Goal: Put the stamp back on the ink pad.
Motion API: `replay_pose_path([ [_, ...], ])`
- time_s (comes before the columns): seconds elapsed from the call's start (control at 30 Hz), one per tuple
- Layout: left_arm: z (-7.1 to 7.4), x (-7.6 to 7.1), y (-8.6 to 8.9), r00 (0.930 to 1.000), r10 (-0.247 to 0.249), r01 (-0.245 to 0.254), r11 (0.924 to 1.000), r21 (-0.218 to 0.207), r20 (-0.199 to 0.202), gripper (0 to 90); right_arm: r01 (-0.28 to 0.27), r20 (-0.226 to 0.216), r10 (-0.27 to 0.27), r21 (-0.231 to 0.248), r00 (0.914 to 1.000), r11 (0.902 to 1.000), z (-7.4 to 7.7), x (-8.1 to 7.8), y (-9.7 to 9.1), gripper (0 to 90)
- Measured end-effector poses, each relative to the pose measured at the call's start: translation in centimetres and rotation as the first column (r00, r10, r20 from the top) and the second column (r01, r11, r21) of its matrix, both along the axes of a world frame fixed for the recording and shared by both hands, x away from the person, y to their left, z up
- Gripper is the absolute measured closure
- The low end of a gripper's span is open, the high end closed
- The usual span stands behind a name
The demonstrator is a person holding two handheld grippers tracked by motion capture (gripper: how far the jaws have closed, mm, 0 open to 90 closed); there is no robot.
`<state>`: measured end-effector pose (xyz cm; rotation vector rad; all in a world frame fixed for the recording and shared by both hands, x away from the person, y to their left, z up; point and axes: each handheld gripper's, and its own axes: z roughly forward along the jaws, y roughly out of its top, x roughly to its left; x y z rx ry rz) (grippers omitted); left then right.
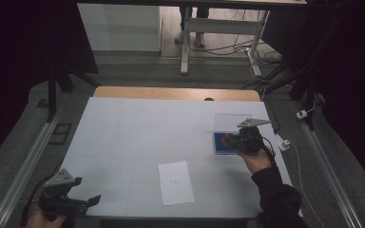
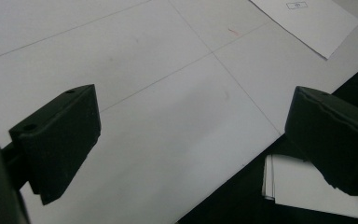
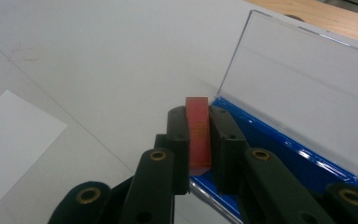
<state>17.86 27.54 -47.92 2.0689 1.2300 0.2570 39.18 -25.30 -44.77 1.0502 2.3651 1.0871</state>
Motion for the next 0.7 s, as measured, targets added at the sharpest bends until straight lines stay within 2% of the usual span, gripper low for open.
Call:
replay_pose_path([
  [0.7,0.0,0.0,0.0,1.0000,0.001,-0.001,1.0000,0.000,0.000,3.7,0.076,0.012,-0.076,-0.030,0.9970,0.9966,-0.5,1.7,-1.3,79.5],
])
